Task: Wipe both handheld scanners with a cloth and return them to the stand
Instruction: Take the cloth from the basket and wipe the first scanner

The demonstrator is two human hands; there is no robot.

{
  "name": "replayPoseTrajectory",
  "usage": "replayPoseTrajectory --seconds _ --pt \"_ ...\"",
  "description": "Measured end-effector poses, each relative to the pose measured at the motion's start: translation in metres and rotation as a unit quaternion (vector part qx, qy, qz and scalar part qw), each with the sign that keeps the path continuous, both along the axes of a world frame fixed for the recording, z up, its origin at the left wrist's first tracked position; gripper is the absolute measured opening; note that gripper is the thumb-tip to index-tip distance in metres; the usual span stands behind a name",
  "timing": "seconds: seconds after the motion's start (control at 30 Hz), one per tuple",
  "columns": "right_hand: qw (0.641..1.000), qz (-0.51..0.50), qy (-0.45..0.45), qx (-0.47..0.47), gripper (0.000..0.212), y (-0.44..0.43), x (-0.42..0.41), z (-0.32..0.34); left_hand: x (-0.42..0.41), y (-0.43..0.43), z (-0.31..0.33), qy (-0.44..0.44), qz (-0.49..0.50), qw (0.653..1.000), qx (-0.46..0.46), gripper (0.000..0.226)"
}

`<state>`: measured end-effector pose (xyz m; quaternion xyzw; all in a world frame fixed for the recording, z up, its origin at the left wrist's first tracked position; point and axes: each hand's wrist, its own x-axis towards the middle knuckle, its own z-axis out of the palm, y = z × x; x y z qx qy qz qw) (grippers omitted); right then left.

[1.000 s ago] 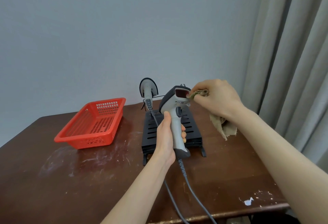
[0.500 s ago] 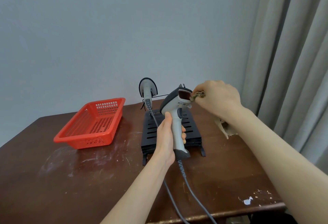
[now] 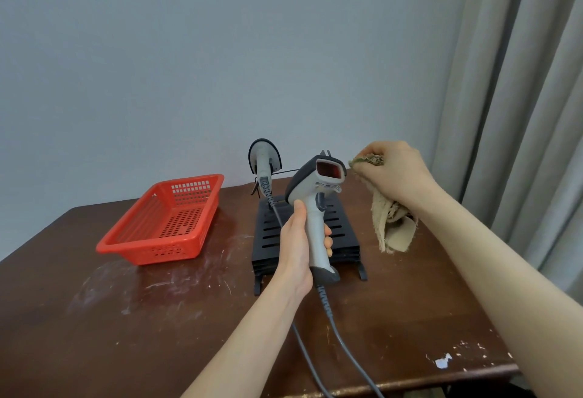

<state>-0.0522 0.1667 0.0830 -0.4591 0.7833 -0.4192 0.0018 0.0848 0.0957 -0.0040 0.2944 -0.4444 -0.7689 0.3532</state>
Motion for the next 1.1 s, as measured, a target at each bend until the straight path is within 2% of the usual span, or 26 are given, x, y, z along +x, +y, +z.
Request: replayPoseTrajectory --seconds 0.1,0.27,0.53,0.73,0.93,1.03,1.1 --pt "0.999 0.004 -0.041 -0.018 0.014 -0.001 0.003 0.003 -0.001 0.0 -0.001 -0.006 0.001 1.0 -0.004 0.047" --pt "0.998 0.007 -0.059 0.0 0.023 -0.006 0.007 0.003 -0.001 0.001 0.0 -0.008 0.005 1.0 -0.019 0.046" --pt "0.999 -0.033 -0.039 -0.001 0.013 -0.015 0.01 0.007 0.0 0.004 0.002 -0.009 0.013 0.998 -0.053 0.041" --pt "0.997 -0.052 -0.015 0.056 0.017 -0.019 0.007 0.009 0.0 0.006 -0.001 -0.014 0.021 0.997 -0.07 0.04" --pt "0.998 -0.063 -0.004 0.007 0.012 -0.02 0.01 0.005 -0.001 0.005 0.001 -0.013 0.019 0.997 -0.07 0.04" --pt "0.996 -0.045 0.031 0.068 0.01 -0.019 0.008 0.007 -0.002 0.005 0.0 -0.015 0.02 0.997 -0.067 0.04" --pt "0.994 0.018 0.004 0.111 0.006 -0.014 0.004 0.012 0.0 0.003 -0.002 -0.014 0.018 0.998 -0.059 0.041"
